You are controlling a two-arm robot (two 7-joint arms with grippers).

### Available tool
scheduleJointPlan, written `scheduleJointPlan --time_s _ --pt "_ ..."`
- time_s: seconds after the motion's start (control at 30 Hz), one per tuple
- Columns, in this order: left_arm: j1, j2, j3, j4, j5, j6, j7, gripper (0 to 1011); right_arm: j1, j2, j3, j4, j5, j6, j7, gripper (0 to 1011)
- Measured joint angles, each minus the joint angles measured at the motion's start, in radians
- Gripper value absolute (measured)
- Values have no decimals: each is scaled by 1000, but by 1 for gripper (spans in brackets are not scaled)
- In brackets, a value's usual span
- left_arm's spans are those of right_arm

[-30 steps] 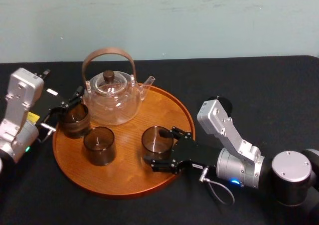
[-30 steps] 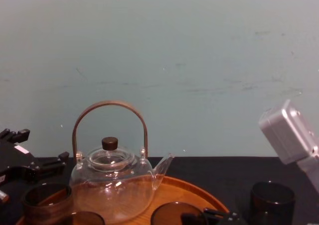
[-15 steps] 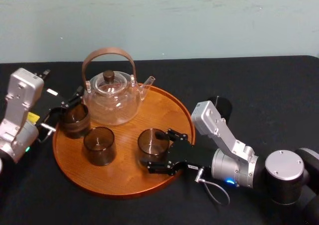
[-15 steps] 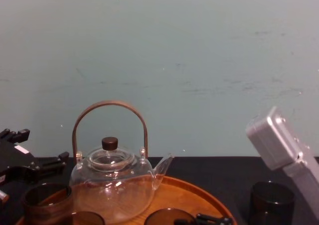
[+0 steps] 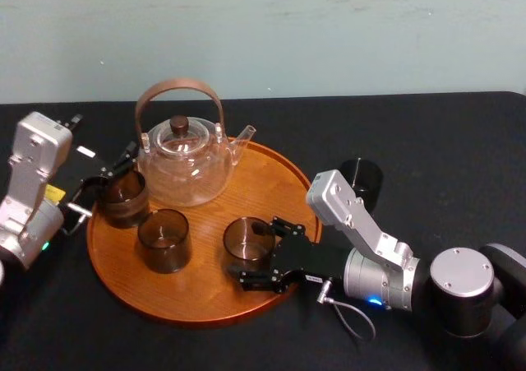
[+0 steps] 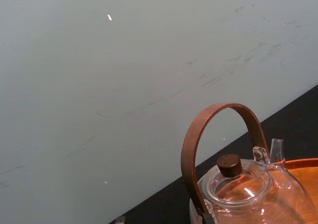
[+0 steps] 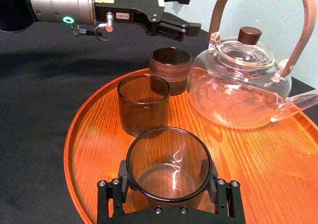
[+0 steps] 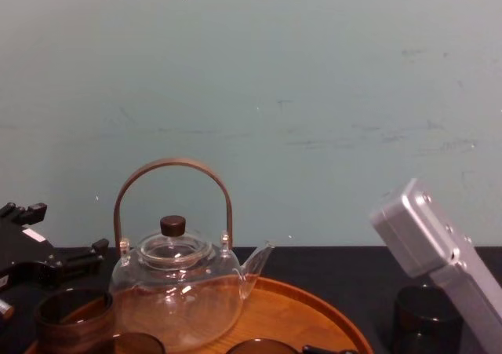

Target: Pick up the glass from the table and place it on the tray.

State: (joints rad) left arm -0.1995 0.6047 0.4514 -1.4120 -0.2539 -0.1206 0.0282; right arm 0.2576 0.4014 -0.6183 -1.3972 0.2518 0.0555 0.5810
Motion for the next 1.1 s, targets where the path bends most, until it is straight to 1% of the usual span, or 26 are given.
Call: scheduleJointPlan --time_s 0.33,0.47,0.5,0.83,0.93,1.1 --pt "0 0 0 0 0 0 0 1001 0 0 1 0 0 -1 -1 908" --pt "0 0 0 0 0 0 0 1001 0 0 1 0 0 -2 -1 998" --pt "0 0 0 0 0 0 0 1001 0 0 1 0 0 -2 -1 1002" --pt "0 0 0 0 0 0 0 1001 -1 0 2 -1 1 -3 -1 1002" --pt "0 0 0 0 0 0 0 1001 -3 3 5 -4 5 -11 3 1002" --pt "0 0 0 0 0 0 0 1001 -16 19 17 -36 13 -32 3 1002"
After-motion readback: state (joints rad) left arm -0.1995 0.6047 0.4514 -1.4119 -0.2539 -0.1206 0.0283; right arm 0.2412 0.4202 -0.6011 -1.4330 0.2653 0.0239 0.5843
